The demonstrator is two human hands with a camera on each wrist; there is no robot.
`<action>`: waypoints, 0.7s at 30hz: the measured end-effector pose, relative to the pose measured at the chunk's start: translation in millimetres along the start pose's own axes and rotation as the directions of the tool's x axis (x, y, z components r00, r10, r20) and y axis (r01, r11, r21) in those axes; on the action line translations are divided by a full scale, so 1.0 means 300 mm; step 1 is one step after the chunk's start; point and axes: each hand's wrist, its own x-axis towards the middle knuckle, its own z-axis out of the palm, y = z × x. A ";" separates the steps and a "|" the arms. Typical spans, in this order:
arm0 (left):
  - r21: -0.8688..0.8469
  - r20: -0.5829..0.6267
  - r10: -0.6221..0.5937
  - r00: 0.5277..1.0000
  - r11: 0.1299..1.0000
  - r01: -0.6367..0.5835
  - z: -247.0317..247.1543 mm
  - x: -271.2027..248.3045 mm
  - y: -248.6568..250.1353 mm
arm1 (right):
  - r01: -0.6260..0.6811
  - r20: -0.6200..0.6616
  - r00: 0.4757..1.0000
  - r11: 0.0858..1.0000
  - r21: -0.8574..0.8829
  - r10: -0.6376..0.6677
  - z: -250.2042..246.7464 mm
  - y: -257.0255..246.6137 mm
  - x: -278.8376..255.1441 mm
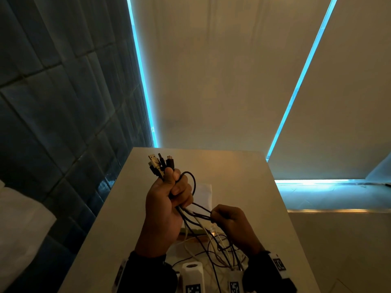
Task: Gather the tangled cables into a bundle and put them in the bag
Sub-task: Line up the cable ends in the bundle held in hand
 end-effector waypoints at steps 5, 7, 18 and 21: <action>0.023 0.018 0.010 1.000 1.000 -0.010 0.007 -0.008 0.025 | -0.063 -0.035 0.997 0.997 -0.037 0.062 0.004 0.090 -0.009; 0.043 0.034 0.011 0.999 0.999 -0.013 0.005 -0.010 0.028 | -0.128 -0.062 0.990 0.988 -0.081 0.123 0.006 0.139 -0.013; 0.247 -0.179 0.012 0.984 0.968 0.033 0.000 0.015 -0.024 | -0.029 -0.344 0.935 0.987 0.161 0.084 -0.047 -0.072 0.031; 0.288 -0.245 -0.021 0.969 0.953 0.094 0.000 0.015 -0.048 | 0.165 -0.272 0.958 0.948 0.271 -0.089 -0.043 -0.225 0.008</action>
